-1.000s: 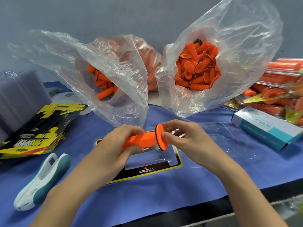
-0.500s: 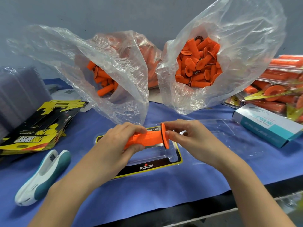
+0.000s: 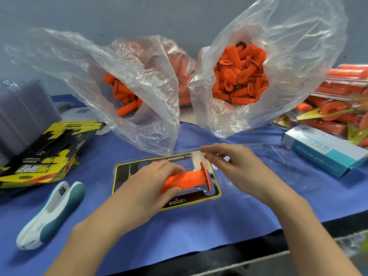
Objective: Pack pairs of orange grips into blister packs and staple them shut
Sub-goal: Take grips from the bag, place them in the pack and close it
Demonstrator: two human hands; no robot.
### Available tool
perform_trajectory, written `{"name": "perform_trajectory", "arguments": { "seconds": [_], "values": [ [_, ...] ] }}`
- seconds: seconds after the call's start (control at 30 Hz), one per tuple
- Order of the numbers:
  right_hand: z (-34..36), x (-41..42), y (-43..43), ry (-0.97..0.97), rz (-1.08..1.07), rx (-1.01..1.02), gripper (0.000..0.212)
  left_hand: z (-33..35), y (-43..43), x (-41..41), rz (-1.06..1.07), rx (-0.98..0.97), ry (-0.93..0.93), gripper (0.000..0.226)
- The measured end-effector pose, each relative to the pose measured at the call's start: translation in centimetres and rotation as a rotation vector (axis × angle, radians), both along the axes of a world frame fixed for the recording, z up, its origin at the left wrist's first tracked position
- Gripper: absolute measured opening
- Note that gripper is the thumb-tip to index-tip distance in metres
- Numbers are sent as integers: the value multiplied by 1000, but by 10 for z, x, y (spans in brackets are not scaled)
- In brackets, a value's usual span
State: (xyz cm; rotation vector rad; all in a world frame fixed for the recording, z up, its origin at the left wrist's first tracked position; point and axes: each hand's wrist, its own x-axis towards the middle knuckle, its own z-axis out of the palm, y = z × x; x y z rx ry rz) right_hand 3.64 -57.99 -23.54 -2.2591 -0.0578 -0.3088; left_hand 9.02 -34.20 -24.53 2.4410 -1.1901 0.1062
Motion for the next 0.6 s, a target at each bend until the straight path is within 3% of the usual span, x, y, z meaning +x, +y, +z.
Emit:
{"name": "perform_trajectory", "arguments": {
  "seconds": [0.6],
  "values": [
    [-5, 8, 9, 10, 25, -51, 22, -14, -9, -1, 13, 90, -96, 33]
  ]
}}
